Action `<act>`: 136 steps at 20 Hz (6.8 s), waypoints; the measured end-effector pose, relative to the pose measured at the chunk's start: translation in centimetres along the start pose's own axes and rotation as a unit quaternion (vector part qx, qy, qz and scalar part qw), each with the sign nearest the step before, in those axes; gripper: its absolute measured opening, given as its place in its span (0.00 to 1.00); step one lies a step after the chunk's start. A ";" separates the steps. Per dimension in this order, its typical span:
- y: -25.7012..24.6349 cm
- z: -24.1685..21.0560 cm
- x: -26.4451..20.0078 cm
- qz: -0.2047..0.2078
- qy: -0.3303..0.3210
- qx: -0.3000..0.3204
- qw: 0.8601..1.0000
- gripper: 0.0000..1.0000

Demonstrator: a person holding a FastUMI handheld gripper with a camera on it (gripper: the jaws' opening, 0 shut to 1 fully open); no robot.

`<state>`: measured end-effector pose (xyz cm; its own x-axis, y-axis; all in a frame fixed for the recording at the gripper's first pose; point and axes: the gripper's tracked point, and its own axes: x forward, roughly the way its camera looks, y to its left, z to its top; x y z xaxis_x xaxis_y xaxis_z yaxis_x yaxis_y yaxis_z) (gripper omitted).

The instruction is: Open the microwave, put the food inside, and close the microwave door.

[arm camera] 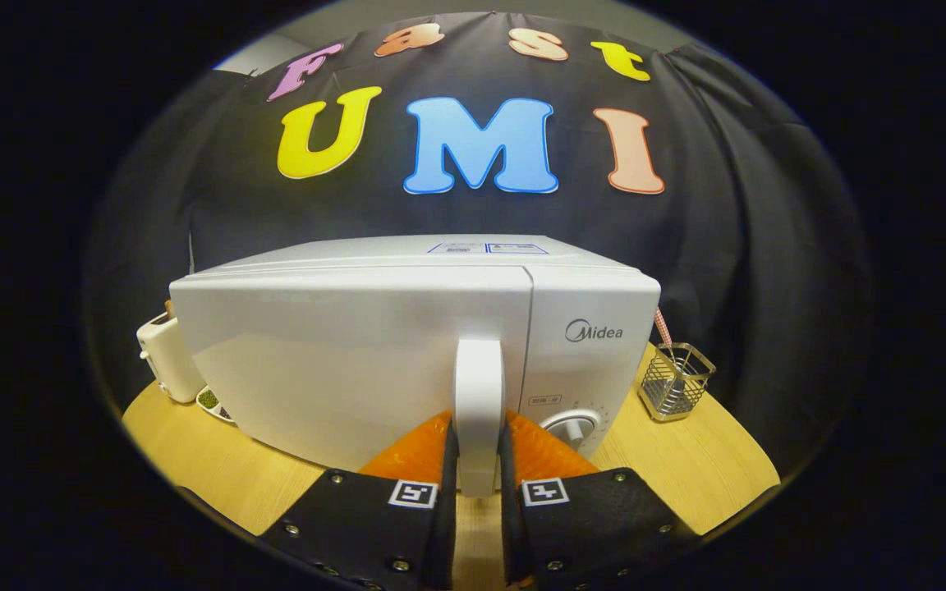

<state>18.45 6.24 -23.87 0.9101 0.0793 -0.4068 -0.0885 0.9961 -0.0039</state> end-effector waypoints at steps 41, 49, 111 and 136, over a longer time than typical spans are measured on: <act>7.5 -5.3 -15.6 0.034 0.088 -0.012 0.995 0.22; 10.7 -7.2 -19.0 0.066 0.111 -0.015 0.992 0.31; 26.4 7.5 -34.1 0.437 -0.029 0.002 0.899 0.98; 3.3 -2.6 -25.0 0.264 0.095 0.005 0.960 0.99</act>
<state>-5.69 7.45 -16.10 0.6492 0.5650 -0.5092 -0.5118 0.8197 0.2570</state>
